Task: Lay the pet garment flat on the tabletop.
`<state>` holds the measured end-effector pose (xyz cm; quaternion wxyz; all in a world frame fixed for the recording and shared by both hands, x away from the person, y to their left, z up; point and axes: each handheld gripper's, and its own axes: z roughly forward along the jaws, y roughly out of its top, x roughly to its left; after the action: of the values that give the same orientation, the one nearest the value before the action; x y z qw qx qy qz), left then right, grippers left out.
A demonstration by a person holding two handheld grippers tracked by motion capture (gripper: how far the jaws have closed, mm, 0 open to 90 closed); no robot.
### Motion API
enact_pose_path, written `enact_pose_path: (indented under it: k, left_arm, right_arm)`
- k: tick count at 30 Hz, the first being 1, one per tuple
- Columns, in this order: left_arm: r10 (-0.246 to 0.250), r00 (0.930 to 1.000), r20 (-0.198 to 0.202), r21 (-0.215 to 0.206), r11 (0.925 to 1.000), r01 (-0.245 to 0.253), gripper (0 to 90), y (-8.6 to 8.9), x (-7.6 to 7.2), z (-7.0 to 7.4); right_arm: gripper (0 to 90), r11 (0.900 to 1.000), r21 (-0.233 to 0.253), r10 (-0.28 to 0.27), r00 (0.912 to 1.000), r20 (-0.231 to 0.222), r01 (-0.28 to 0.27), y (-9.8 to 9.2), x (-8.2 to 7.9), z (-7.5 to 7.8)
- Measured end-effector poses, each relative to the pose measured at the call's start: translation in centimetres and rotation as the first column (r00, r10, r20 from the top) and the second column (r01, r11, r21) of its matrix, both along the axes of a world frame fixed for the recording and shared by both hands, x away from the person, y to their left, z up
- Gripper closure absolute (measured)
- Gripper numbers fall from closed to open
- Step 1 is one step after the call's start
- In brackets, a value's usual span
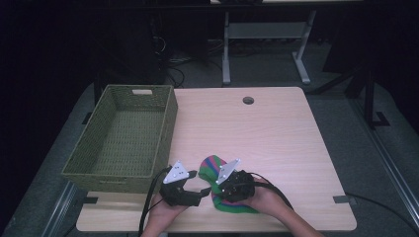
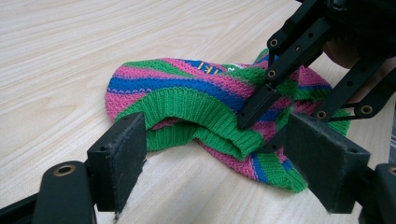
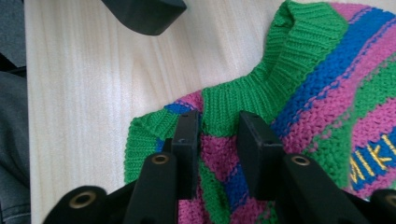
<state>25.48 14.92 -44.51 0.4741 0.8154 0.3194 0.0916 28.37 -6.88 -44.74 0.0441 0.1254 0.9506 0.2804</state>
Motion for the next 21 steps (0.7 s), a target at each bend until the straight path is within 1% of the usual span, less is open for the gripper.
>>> enact_pose_path:
  k: [2,6,11,12,15,21]
  left_arm:
    - [0.002,1.0,-0.002,-0.002,1.0,-0.002,21.1,0.0,-0.03,0.0]
    - [0.002,1.0,-0.001,-0.001,1.0,-0.002,21.1,0.04,-0.04,-0.02]
    - [0.004,1.0,-0.003,-0.003,1.0,-0.004,21.1,0.09,0.03,-0.06]
    - [0.003,1.0,-0.003,-0.002,1.0,-0.003,21.1,0.1,0.04,-0.06]
    - [0.003,1.0,0.0,-0.002,1.0,-0.003,21.1,0.13,0.02,0.0]
    - [0.002,1.0,0.0,-0.001,1.0,-0.002,21.1,0.11,0.03,-0.02]
  right_arm:
    - [70.5,1.0,-0.001,0.002,0.9999,0.013,-0.002,-0.01,-0.03,-0.05]
    - [73.3,1.0,0.0,-0.009,0.9998,0.017,0.009,-0.04,-0.05,-0.05]
    - [76.9,0.999,0.02,-0.027,0.9996,-0.008,0.027,-0.29,0.18,-0.08]
    - [77.7,1.0,0.023,-0.021,0.9998,-0.006,0.021,-0.34,0.27,-0.09]
    - [80.4,0.999,0.027,-0.027,0.9996,-0.008,0.027,-0.41,0.31,0.04]
    - [83.0,0.999,0.038,-0.032,0.999,-0.03,0.033,-0.59,0.49,0.19]
